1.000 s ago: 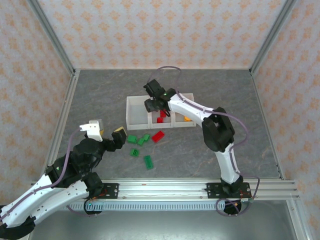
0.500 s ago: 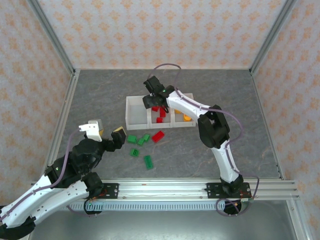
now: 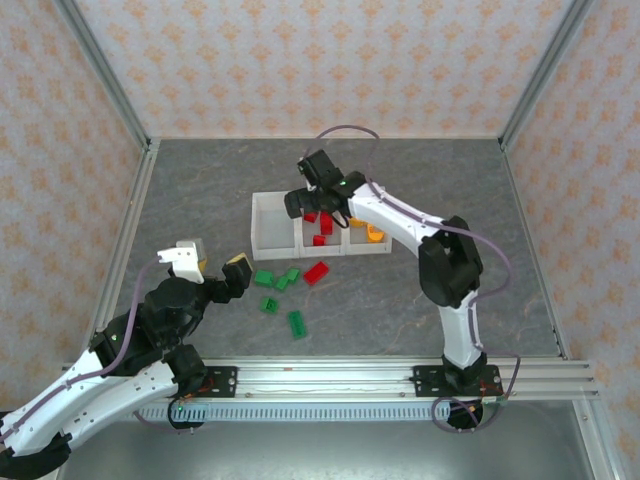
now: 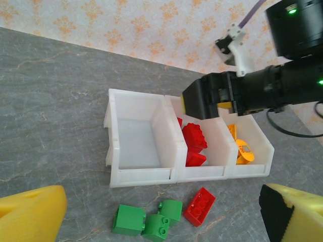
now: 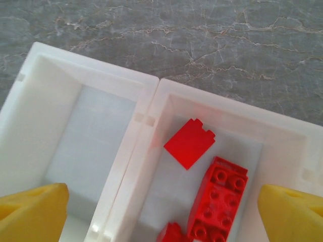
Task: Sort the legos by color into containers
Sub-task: Place the lego in the container, then pick up the lego from the center of the table.
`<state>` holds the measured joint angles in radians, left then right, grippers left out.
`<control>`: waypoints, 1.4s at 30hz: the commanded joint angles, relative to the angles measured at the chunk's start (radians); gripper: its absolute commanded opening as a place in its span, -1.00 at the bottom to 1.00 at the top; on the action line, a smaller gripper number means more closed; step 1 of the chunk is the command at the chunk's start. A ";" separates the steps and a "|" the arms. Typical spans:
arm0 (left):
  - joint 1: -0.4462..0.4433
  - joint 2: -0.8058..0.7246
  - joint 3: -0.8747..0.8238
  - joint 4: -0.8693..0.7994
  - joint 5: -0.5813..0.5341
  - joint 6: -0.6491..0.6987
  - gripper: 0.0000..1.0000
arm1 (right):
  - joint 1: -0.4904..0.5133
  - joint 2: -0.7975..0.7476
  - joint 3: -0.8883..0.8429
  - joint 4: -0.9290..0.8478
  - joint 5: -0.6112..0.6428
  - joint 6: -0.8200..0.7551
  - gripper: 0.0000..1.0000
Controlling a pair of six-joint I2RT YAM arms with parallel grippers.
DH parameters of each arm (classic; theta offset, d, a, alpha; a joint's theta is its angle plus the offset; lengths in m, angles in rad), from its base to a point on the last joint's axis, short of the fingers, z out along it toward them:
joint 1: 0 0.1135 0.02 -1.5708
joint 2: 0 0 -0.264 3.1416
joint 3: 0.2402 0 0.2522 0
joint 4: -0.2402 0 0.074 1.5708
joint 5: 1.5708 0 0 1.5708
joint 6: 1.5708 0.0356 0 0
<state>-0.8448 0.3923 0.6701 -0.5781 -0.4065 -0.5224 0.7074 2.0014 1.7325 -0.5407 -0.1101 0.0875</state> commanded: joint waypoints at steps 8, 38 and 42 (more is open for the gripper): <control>-0.006 0.020 -0.010 0.001 -0.023 0.002 0.98 | 0.006 -0.311 -0.352 -0.001 0.018 0.294 0.99; -0.005 0.016 -0.016 0.013 0.014 0.011 0.98 | 0.332 -0.089 -0.408 -0.051 0.438 0.905 0.69; -0.004 0.014 -0.018 0.015 0.015 0.012 0.98 | 0.337 -0.038 -0.378 -0.053 0.432 0.896 0.65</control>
<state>-0.8444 0.4080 0.6636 -0.5777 -0.4000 -0.5220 1.0374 1.9327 1.3193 -0.5514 0.2726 0.9726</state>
